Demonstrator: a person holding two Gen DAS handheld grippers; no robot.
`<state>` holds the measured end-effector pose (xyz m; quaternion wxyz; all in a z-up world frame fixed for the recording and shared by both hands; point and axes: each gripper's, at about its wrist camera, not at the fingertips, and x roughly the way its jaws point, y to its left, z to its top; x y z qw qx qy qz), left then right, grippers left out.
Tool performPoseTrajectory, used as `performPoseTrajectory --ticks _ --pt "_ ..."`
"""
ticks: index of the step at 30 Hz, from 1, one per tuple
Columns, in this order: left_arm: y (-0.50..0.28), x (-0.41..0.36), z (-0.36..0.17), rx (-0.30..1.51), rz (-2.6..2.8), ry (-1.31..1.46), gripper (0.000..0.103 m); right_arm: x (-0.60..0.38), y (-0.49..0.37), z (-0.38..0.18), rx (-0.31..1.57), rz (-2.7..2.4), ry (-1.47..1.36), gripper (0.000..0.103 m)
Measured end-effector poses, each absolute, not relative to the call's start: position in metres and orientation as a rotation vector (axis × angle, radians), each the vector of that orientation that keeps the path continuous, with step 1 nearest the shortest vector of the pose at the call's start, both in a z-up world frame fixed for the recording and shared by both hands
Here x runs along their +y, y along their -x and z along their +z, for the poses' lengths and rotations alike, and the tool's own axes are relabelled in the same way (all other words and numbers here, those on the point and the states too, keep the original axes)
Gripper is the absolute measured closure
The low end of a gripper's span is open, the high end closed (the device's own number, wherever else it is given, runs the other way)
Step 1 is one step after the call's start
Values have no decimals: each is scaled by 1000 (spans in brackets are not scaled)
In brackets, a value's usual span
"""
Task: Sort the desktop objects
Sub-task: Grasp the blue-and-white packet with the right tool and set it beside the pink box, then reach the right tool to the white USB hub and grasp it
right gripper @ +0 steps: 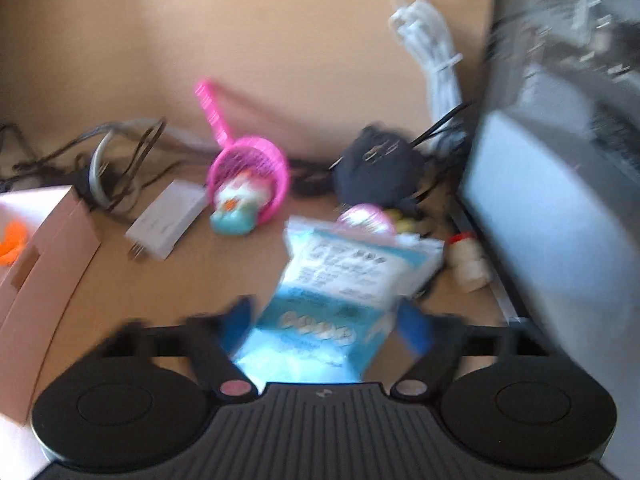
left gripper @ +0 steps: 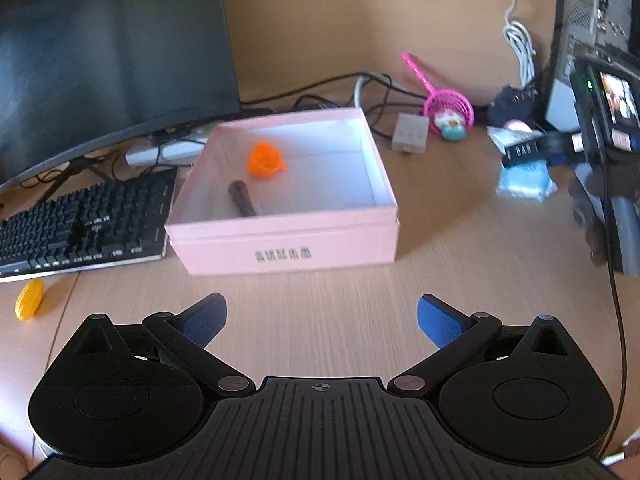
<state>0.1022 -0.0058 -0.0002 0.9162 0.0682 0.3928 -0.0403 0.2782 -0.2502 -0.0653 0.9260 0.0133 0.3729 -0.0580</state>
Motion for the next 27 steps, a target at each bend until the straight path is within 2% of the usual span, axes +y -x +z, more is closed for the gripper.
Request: performPoseTrajectory --ticks 2,6,9,11,14,22,27 --pt "-98 -8 -4 824 -107 -146 0 -249 -272 -63 774 -89 -53 48" --pt "-89 -23 -12 852 -205 -197 0 -236 -241 -48 820 92 -146 50" --pt "-84 -37 -16 853 -276 -235 0 -218 -215 -29 860 308 -192 47" --pt "-81 -43 -17 848 -300 -250 0 -208 -202 -16 839 442 -200 35" --pt "-79 -45 -18 852 -294 -248 0 -202 -197 2 712 401 -89 35" --pt "-76 -19 -17 894 -155 -205 0 -240 -276 -37 601 -124 165 39" --pt "-70 -10 -16 921 -104 -190 0 -256 -321 -58 635 -188 172 39"
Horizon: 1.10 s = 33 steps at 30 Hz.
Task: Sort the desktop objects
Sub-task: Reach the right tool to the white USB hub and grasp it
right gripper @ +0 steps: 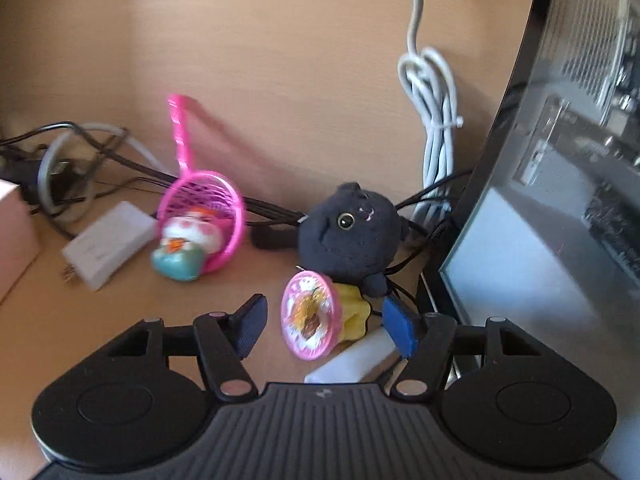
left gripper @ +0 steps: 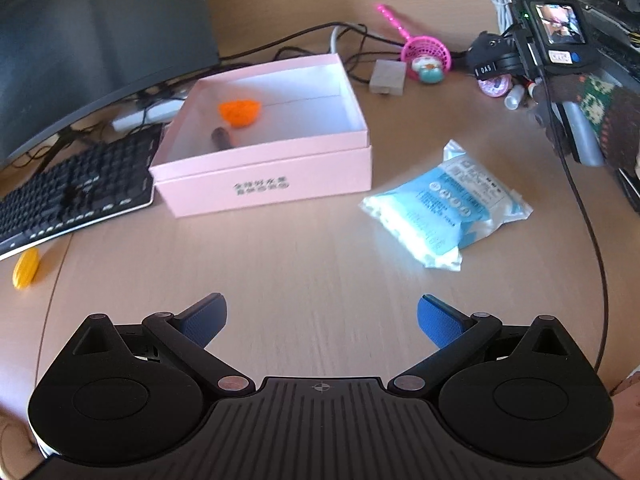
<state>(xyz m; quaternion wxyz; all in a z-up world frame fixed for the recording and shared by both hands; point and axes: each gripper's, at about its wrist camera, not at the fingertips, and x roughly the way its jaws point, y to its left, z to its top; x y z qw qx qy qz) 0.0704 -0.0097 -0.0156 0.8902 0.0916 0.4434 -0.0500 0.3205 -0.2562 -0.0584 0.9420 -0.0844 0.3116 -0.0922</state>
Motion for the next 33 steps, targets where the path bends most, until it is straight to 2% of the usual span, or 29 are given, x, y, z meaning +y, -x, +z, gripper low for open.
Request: performPoseTrajectory --ticks 1,4,5,7,12,13,14,17,22,24,26,27,33 --pt "-69 -10 -15 923 -102 -192 0 -260 -324 -60 646 -184 156 39" --pt "-66 -10 -15 923 -121 -198 0 -264 -333 -66 688 -166 131 62" --pt "-65 -11 -16 921 -131 -199 0 -263 -332 -65 699 -149 126 73" --pt "-66 -15 -17 916 -159 -204 0 -263 -321 -59 713 -107 83 82" --pt "-75 -34 -21 889 -263 -242 0 -265 -267 -38 718 -14 -15 84" --pt "-77 -38 -21 883 -283 -249 0 -266 -252 -32 723 15 -41 95" --pt "-79 -43 -22 878 -304 -255 0 -267 -239 -26 731 40 -63 96" --pt "-84 -54 -24 867 -355 -261 0 -271 -204 -18 788 121 -152 96" --pt "-87 -58 -24 860 -369 -255 0 -267 -192 -14 784 32 -80 93" --pt "-87 -53 -23 861 -348 -245 0 -265 -202 -1 758 52 -89 85" --pt "-87 -45 -23 866 -311 -229 0 -253 -222 14 733 95 -98 59" --pt "-86 -39 -22 869 -289 -219 0 -242 -240 22 730 123 -107 54" --pt "-70 9 -16 896 -102 -141 0 -202 -356 5 841 203 -236 44"
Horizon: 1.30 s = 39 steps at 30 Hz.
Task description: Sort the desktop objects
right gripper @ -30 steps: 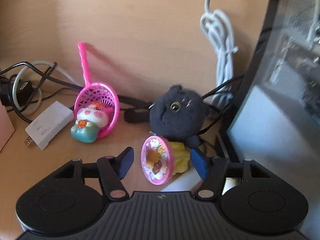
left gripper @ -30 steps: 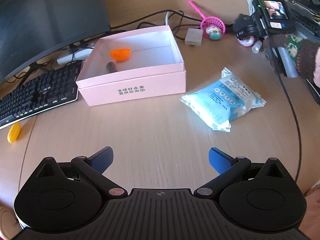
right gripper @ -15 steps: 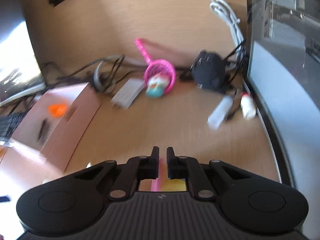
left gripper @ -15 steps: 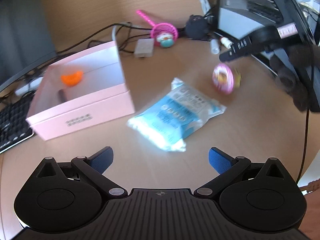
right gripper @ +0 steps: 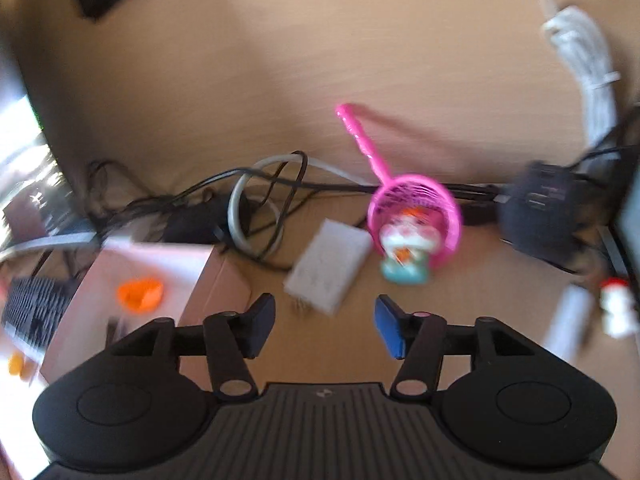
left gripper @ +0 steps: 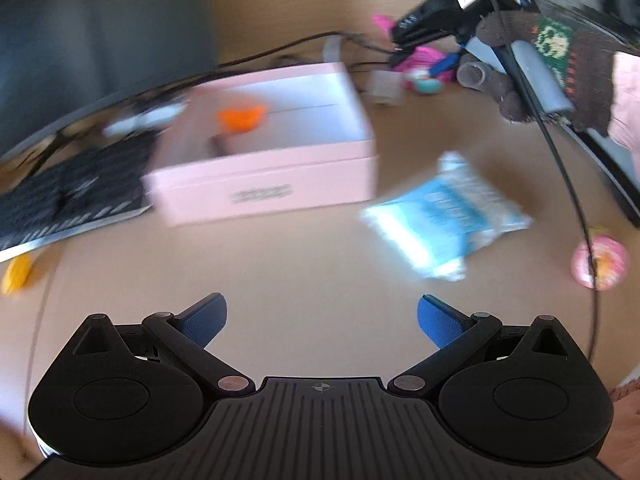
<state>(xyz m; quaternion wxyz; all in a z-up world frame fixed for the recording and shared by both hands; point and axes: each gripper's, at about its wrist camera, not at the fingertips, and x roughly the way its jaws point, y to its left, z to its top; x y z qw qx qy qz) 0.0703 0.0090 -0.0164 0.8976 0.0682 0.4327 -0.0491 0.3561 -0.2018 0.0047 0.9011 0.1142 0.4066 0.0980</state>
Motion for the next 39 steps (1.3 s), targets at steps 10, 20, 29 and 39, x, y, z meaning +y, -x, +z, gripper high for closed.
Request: performPoseTrajectory --ticks 10,20,29,39 --pt "-49 64 -23 954 70 -42 0 -157 -422 -45 921 105 -140 53" --pt "-71 25 -24 869 -257 -127 0 -221 -302 30 866 184 -270 54" --pt "-72 -24 -43 841 -582 -212 0 -273 -166 40 890 82 -360 39" --pt "-70 -51 -42 832 -559 -214 0 -279 -3 7 855 -174 93 31"
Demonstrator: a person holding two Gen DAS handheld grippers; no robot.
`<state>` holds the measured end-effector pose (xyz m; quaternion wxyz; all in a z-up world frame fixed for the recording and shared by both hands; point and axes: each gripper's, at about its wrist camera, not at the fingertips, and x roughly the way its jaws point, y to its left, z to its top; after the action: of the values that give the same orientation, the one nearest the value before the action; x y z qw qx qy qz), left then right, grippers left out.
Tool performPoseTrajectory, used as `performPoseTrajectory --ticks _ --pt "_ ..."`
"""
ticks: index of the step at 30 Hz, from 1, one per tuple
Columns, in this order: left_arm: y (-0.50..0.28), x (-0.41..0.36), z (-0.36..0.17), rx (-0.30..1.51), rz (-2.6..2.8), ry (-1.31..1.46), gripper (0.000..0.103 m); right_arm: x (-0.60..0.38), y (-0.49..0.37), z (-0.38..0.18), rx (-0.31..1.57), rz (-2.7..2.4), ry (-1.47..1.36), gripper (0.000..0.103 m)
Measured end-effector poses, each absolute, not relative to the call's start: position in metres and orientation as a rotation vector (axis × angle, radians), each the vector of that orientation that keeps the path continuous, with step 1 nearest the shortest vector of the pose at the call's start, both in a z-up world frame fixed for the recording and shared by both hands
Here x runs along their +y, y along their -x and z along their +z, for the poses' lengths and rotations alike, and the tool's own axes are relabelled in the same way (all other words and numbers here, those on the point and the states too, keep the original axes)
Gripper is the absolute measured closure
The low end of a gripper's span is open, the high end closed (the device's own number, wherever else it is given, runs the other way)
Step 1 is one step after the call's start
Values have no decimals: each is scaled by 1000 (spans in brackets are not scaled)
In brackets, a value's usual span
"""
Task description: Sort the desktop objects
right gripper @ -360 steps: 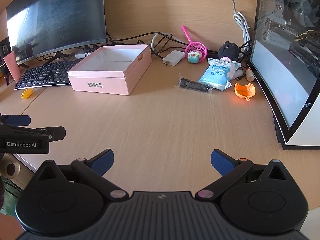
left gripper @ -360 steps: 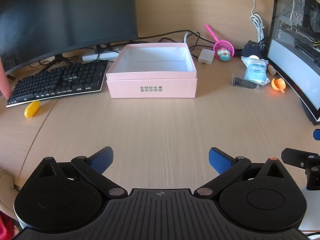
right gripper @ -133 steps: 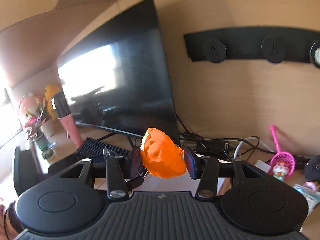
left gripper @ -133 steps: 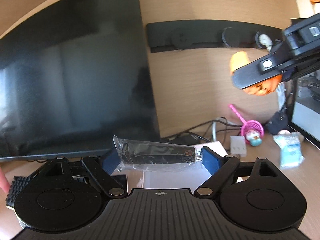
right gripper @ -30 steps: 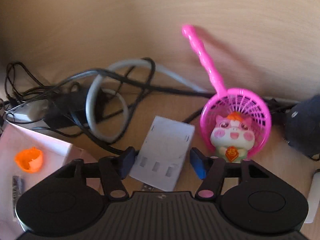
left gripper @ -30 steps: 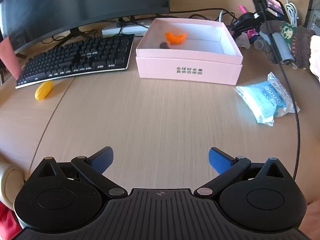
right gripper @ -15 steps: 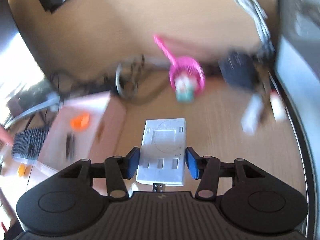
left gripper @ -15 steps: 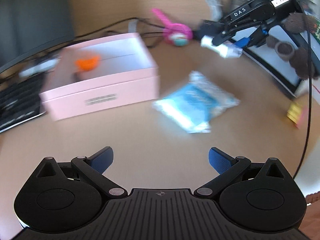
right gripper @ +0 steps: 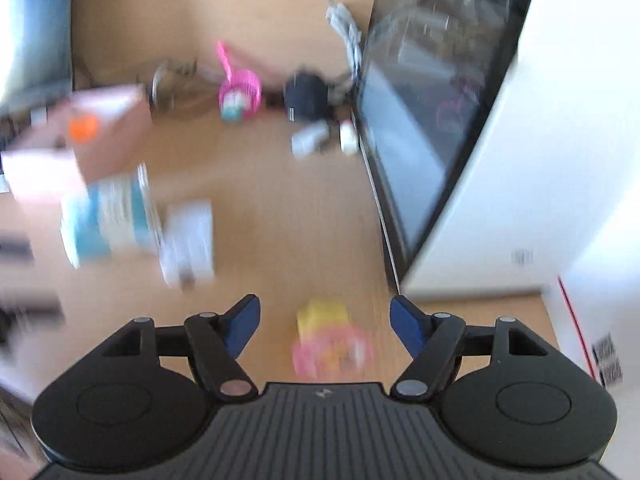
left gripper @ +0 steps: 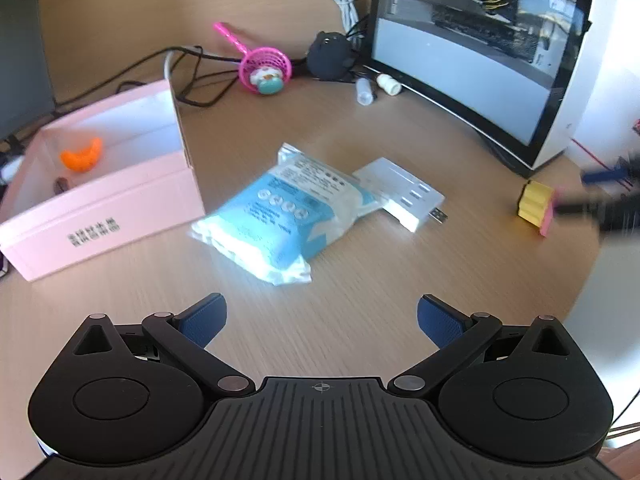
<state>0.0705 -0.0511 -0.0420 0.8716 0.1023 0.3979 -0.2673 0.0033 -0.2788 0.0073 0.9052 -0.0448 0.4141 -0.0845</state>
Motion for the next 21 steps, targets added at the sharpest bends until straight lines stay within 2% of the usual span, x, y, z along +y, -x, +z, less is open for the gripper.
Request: performPoseTrajectory --ticks 6,7,8,13,17,21 --pt "-71 -64 -34 840 -491 -254 0 -275 1 -39 833 -171 174 31" --pt "-70 -65 -33 843 -482 -256 0 -279 -3 -42 830 -161 161 36" --pt "-69 -66 -33 843 -475 -256 0 -285 -3 -44 830 -152 149 47" --pt "-66 -66 -34 851 -414 -264 0 -289 -28 -34 843 -44 86 47" --pt "-67 -68 -34 847 -377 -255 0 -270 -48 -23 894 76 155 47" --pt "-68 -72 -36 840 -351 -259 0 -255 -59 -20 864 141 237 47"
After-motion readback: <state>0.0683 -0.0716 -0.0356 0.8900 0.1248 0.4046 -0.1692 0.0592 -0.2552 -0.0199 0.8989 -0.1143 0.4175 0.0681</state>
